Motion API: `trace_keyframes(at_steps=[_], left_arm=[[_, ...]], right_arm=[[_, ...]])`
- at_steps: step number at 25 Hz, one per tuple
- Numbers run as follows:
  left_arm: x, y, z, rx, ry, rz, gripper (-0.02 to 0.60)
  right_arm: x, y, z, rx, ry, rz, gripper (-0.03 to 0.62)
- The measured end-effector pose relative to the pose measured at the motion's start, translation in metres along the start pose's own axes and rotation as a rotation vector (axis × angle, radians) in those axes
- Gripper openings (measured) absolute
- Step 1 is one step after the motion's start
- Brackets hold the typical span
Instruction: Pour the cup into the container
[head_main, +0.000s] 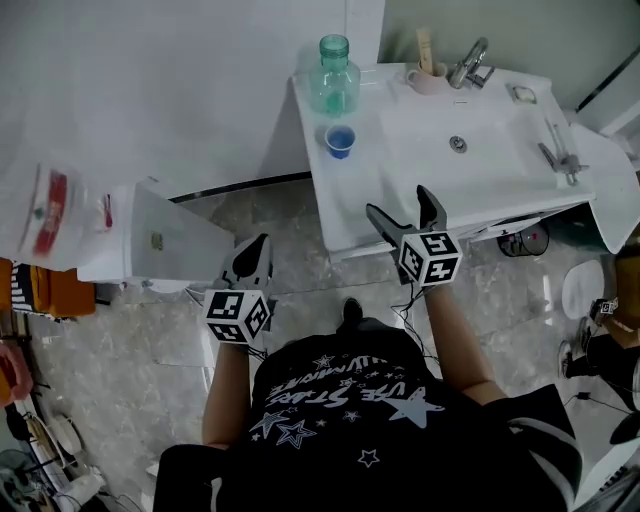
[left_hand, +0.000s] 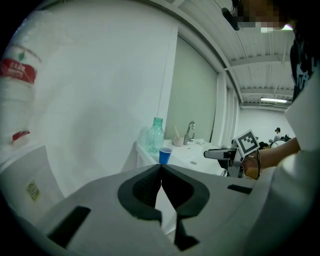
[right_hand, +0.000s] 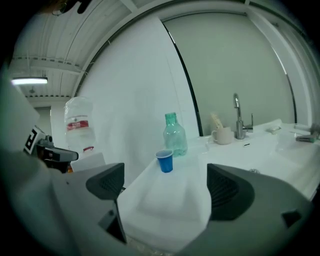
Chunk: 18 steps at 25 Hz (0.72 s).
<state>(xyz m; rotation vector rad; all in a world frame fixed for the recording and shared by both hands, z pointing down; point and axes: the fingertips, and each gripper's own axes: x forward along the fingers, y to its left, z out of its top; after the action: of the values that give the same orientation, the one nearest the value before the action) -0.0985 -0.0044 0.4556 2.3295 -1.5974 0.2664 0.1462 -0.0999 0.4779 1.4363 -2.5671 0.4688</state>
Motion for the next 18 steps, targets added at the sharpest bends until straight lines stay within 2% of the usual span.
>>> trace_keyframes(at_steps=[6, 13, 18], left_arm=[[0.018, 0.005, 0.012, 0.014, -0.028, 0.084, 0.012], [0.029, 0.009, 0.017, 0.007, -0.021, 0.106, 0.012], [0.046, 0.024, 0.016, -0.001, -0.006, 0.089, 0.012]], right_arm=[[0.041, -0.003, 0.003, -0.030, 0.027, 0.088, 0.500], [0.076, 0.002, 0.003, -0.058, 0.052, 0.111, 0.489], [0.103, 0.006, -0.006, -0.083, 0.095, 0.103, 0.485]])
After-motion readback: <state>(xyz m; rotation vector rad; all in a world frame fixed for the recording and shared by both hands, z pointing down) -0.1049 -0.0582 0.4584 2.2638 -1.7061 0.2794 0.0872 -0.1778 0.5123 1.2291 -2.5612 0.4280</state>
